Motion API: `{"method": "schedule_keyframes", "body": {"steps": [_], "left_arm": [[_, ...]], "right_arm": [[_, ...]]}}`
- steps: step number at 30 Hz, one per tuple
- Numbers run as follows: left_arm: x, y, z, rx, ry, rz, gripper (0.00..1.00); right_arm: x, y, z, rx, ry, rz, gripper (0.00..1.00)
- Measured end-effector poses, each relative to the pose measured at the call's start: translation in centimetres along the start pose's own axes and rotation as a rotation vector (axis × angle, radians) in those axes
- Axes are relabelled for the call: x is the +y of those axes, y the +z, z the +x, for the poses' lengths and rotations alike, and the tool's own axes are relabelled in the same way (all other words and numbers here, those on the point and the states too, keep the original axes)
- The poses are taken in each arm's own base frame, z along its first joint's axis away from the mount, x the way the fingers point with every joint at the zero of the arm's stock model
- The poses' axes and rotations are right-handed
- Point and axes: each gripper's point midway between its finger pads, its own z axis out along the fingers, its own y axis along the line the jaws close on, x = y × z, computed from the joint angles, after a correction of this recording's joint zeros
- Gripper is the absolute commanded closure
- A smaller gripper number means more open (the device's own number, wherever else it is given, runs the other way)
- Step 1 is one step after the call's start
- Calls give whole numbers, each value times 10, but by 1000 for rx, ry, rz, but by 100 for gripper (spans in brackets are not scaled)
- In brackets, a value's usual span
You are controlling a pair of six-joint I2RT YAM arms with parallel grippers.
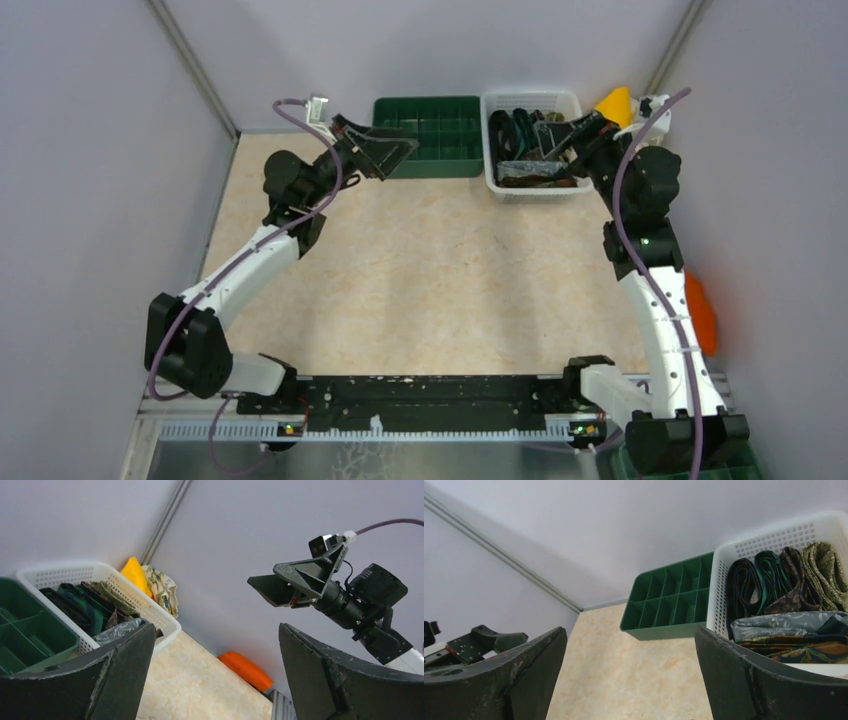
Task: Roll the ties
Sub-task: Pick up the tie from the bin.
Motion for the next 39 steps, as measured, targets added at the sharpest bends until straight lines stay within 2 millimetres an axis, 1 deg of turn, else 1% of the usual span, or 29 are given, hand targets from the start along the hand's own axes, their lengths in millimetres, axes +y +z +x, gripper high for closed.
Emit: {"method": "schedule_keyframes", "body": {"steps": [3, 5, 7, 9, 11, 13, 15, 16, 17, 18, 20, 22, 23, 24, 26, 28, 30, 31, 33, 34, 35, 36, 39], "left_arm": [[-2, -2, 1, -14, 51, 30, 1], [0, -1, 0, -25, 86, 38, 1], [8, 6, 1, -18, 112, 37, 4], [20, 19, 3, 9, 120, 14, 9], [41, 38, 2, 48, 116, -52, 12], [66, 54, -1, 78, 115, -163, 12], [96, 62, -3, 90, 138, -309, 15], [113, 60, -2, 96, 159, -394, 15], [131, 54, 3, 108, 181, -486, 15], [143, 48, 7, 120, 198, -550, 15], [171, 26, 25, 157, 240, -686, 15], [191, 3, 45, 199, 264, -757, 16], [197, -7, 55, 221, 264, -777, 17], [206, -20, 69, 249, 257, -792, 18], [219, -42, 88, 288, 235, -813, 18], [228, -60, 103, 313, 211, -817, 18], [233, -72, 111, 322, 195, -817, 18], [234, -75, 114, 323, 189, -815, 18], [233, -75, 118, 325, 181, -801, 19], [233, -74, 118, 323, 179, -795, 19], [231, -71, 115, 313, 181, -781, 19], [230, -71, 115, 312, 182, -779, 19], [229, -68, 113, 304, 184, -769, 19]], "right_arm": [[-4, 4, 5, -12, -10, -12, 1], [-11, 6, 14, -4, -8, -10, 1], [-16, 9, 23, 11, -14, -16, 1], [-21, 15, 30, 27, -33, -20, 1], [-30, 26, 38, 54, -59, -8, 1], [-42, 45, 41, 91, -86, 38, 1], [-54, 70, 39, 128, -119, 104, 1], [-60, 85, 34, 136, -148, 136, 2], [-66, 100, 31, 141, -179, 173, 3], [-72, 113, 29, 144, -212, 202, 7], [-83, 133, 35, 168, -266, 247, 18], [-95, 148, 46, 207, -296, 275, 25], [-101, 156, 53, 232, -307, 286, 29], [-108, 166, 60, 255, -315, 299, 30], [-127, 186, 75, 293, -327, 328, 37], [-147, 200, 96, 341, -336, 358, 42], [-166, 208, 119, 398, -337, 385, 43], [-175, 211, 132, 429, -334, 395, 44], [-191, 216, 156, 487, -327, 409, 44], [-196, 217, 164, 504, -325, 414, 44], [-205, 219, 178, 538, -320, 420, 45], [-207, 219, 180, 543, -319, 422, 45], [-212, 218, 196, 582, -308, 414, 48]]}}
